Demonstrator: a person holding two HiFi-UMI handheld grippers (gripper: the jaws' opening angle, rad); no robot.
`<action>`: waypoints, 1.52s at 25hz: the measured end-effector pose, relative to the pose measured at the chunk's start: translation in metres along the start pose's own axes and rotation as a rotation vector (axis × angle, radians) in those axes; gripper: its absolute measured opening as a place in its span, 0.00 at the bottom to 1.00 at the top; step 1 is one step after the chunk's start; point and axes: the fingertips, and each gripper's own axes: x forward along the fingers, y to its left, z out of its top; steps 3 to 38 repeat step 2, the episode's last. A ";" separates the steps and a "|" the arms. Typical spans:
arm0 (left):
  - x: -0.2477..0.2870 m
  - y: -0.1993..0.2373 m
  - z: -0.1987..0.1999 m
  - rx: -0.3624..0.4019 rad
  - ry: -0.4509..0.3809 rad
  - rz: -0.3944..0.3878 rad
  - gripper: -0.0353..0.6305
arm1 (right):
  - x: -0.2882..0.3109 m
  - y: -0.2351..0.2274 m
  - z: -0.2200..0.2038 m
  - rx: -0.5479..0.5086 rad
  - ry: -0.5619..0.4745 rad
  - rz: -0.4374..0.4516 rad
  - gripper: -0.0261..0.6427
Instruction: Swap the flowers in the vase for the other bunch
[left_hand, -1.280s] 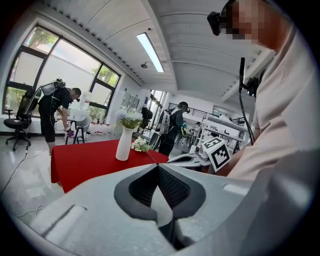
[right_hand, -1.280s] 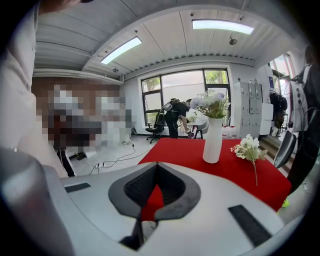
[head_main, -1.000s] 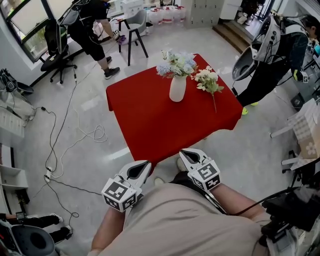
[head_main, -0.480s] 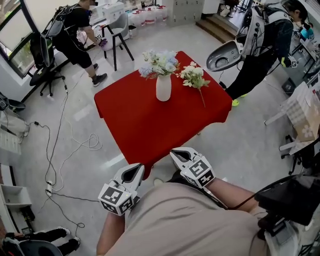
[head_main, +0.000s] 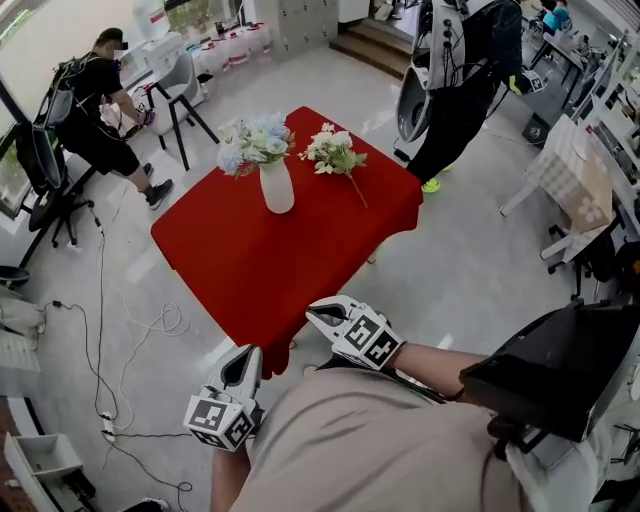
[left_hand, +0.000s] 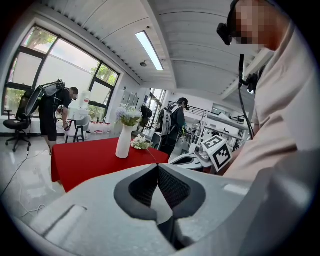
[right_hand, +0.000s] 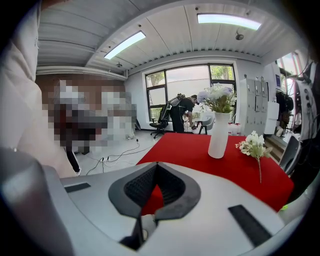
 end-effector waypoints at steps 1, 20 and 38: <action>-0.001 0.000 -0.001 -0.001 0.001 0.005 0.06 | 0.000 0.001 -0.001 0.000 0.003 0.006 0.06; -0.001 0.000 -0.001 -0.002 0.001 0.010 0.06 | 0.000 0.002 -0.002 0.000 0.007 0.012 0.06; -0.001 0.000 -0.001 -0.002 0.001 0.010 0.06 | 0.000 0.002 -0.002 0.000 0.007 0.012 0.06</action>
